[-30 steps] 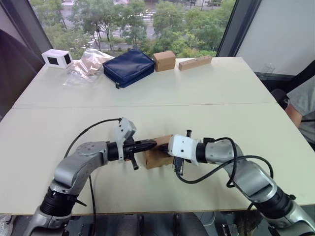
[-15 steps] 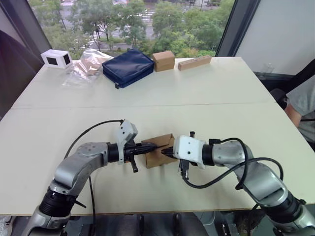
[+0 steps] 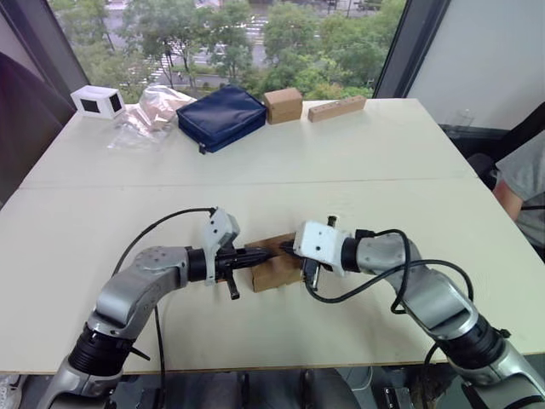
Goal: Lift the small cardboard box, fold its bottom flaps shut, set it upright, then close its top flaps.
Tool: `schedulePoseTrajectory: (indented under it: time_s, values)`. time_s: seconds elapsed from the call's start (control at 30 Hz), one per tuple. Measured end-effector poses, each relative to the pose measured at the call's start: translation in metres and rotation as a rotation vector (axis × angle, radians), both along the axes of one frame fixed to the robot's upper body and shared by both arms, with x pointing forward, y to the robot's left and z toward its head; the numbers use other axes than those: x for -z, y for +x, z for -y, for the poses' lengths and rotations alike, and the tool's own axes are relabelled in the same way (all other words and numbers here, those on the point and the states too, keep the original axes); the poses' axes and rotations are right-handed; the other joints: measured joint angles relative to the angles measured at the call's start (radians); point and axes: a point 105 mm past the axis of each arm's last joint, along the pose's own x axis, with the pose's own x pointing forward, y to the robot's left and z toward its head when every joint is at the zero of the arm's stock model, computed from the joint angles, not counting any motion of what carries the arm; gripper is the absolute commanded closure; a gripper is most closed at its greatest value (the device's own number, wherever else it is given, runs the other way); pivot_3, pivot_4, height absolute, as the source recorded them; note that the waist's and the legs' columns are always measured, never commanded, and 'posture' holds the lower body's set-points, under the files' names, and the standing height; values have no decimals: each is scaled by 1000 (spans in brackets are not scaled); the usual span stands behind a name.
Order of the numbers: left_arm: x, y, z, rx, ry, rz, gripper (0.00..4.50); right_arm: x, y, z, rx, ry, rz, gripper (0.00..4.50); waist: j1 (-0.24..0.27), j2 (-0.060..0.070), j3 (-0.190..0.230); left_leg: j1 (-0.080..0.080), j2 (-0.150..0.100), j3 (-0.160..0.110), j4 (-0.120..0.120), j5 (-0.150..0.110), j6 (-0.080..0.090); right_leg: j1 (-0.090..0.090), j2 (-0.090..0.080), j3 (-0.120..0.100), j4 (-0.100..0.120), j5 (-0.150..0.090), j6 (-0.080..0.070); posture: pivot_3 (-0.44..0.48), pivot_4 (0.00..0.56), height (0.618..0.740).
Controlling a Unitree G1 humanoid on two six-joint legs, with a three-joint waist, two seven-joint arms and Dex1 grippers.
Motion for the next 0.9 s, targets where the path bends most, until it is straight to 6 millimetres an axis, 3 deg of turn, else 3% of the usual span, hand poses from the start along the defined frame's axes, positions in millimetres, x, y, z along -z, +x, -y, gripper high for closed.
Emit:
schedulePoseTrajectory:
  time_s: [0.2, 0.33, 0.43, 0.57, 0.73, 0.9]
  values:
    - [-11, 6, -8, -65, -71, -18, 4469, -11, 1, 2, 15, 101, -12, 4500, 0, 0, 0, 0, 0, 0, 0, 0, 0, -1, 0, 0, 0, 0, 0, 0, 150, 740]
    - [-36, 9, -33, -132, -99, 30, 4469, -48, -4, 8, 35, 337, -5, 4500, 1, 0, 0, -2, 1, 0, 0, 0, 0, -2, 0, 0, 1, 0, 0, 0, 150, 740]
    - [-47, 1, -49, -141, -62, 49, 4469, -67, -10, 26, 72, 447, -16, 4500, 2, 0, 0, -2, 1, 0, 0, 0, 0, -1, -1, 1, 0, 0, 0, 0, 150, 740]
    - [-33, -18, -63, -136, -9, -35, 4469, -54, -26, 46, 123, 466, -157, 4500, 1, 0, 1, -2, 1, 0, 0, 0, 0, -2, -2, 2, 0, 0, 0, 0, 150, 740]
    - [7, -56, -82, -113, 90, -197, 4469, -13, -52, 67, 211, 423, -364, 4500, 1, 1, 1, -1, 1, 0, -3, 0, 0, -2, -3, 3, 0, -2, -4, 0, 150, 740]
    - [25, -66, -92, -148, 112, -216, 4469, 0, -62, 72, 251, 437, -432, 4500, 4, 1, 1, -1, 1, 1, -3, 0, 0, -1, -4, 3, -1, -2, -4, 0, 150, 740]
